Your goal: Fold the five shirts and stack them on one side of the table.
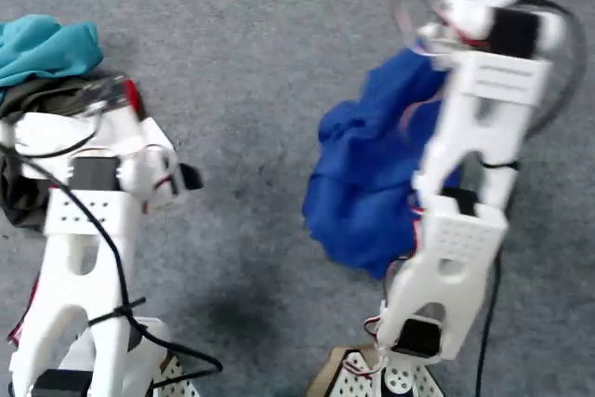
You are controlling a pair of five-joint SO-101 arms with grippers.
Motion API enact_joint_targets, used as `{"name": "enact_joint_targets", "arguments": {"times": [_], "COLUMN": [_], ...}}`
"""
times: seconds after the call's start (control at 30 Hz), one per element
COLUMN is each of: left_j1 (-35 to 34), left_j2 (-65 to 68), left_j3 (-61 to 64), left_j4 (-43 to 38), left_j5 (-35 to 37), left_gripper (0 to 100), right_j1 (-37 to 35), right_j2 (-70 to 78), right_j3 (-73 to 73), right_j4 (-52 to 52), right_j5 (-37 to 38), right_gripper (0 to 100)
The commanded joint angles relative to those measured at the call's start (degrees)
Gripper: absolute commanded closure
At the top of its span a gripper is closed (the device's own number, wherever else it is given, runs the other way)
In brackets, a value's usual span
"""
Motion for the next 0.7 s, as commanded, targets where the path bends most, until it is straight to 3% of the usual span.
{"name": "enact_joint_targets", "arguments": {"times": [0.0, 0.17, 0.37, 0.43, 0.67], "left_j1": [7.0, 10.1, 7.6, 3.2, -24.7], "left_j2": [-0.8, -0.8, -1.4, -1.4, -1.4], "left_j3": [-4.5, -7.0, -9.1, -10.1, -15.6], "left_j4": [-2.5, -2.7, -2.3, -2.1, 0.2], "left_j5": [0.7, 5.3, 5.2, 5.2, 5.2], "left_gripper": [72, 72, 72, 72, 72], "right_j1": [6.7, 4.7, -9.6, -17.1, -43.6], "right_j2": [-6.3, -18.9, -33.5, -36.9, -40.7], "right_j3": [-2.6, -2.5, -2.9, -2.9, -2.6], "right_j4": [1.2, 1.2, 0.9, 0.8, -2.1], "right_j5": [3.9, 6.9, 3.0, 2.5, 0.2], "right_gripper": [99.5, 99.5, 99.5, 99.5, 99.6]}}
